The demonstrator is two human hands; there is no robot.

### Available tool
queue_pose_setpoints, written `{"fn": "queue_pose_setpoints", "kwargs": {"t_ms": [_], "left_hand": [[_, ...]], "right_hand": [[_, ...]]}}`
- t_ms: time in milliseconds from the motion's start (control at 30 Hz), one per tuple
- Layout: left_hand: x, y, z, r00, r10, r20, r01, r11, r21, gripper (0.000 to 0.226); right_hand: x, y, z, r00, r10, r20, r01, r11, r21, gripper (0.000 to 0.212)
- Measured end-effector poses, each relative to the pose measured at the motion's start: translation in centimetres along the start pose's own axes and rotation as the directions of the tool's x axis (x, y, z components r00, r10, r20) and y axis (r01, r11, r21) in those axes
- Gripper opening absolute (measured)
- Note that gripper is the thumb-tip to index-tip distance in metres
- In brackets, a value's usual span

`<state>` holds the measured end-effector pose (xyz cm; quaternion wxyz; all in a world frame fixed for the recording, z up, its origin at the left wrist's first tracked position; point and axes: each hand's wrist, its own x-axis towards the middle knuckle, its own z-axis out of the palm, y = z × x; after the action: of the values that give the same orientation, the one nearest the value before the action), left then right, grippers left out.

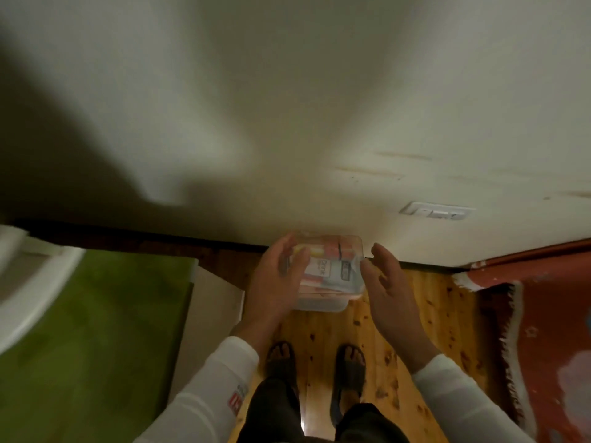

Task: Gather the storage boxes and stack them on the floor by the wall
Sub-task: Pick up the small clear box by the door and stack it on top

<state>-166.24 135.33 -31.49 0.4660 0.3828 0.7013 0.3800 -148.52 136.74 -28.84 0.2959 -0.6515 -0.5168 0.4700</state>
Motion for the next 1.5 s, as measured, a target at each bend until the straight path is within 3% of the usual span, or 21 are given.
{"fn": "queue_pose_setpoints", "kwargs": {"t_ms": [67, 200, 400, 567, 700, 833, 1033, 1267, 1500], "left_hand": [[-0.4, 1.3, -0.5, 0.999, 0.044, 0.014, -0.045, 0.997, 0.058, 0.056], [-2.7, 4.5, -1.7, 0.992, 0.125, 0.012, -0.126, 0.986, 0.110, 0.059], [-7.5, 7.3, -2.2, 0.982, 0.188, -0.008, -0.184, 0.970, 0.158, 0.064], [-12.3, 9.7, -1.5, 0.972, 0.209, -0.106, -0.191, 0.968, 0.163, 0.073], [-16.3, 11.1, -0.9, 0.956, 0.237, -0.172, -0.216, 0.968, 0.129, 0.060], [-21.0, 12.1, -1.2, 0.931, 0.277, -0.238, -0.255, 0.960, 0.116, 0.051], [-27.2, 12.8, -4.1, 0.861, 0.321, -0.394, -0.261, 0.945, 0.199, 0.052], [-33.9, 11.9, -10.3, 0.718, 0.324, -0.616, -0.174, 0.941, 0.291, 0.054], [-44.6, 6.7, -16.3, 0.538, 0.168, -0.826, -0.004, 0.981, 0.196, 0.054]], "right_hand": [[-0.7, -1.2, -0.2, 1.000, -0.027, -0.011, 0.026, 1.000, -0.005, 0.021], [-2.6, -3.1, -1.4, 0.998, -0.064, 0.014, 0.064, 0.998, -0.009, 0.063], [-5.0, -5.6, -4.2, 0.988, -0.136, 0.068, 0.138, 0.990, -0.023, 0.081], [-7.8, -6.6, -7.7, 0.963, -0.237, 0.126, 0.239, 0.971, -0.002, 0.073], [-9.6, -7.3, -9.7, 0.939, -0.302, 0.165, 0.310, 0.950, -0.024, 0.058], [-12.3, -8.5, -10.7, 0.884, -0.384, 0.266, 0.398, 0.917, 0.002, 0.058], [-16.1, -11.9, -8.5, 0.762, -0.514, 0.393, 0.548, 0.836, 0.032, 0.064], [-21.8, -16.4, -2.7, 0.546, -0.641, 0.540, 0.692, 0.708, 0.139, 0.055], [-31.3, -17.6, 5.1, 0.324, -0.614, 0.720, 0.700, 0.667, 0.254, 0.061]]}}
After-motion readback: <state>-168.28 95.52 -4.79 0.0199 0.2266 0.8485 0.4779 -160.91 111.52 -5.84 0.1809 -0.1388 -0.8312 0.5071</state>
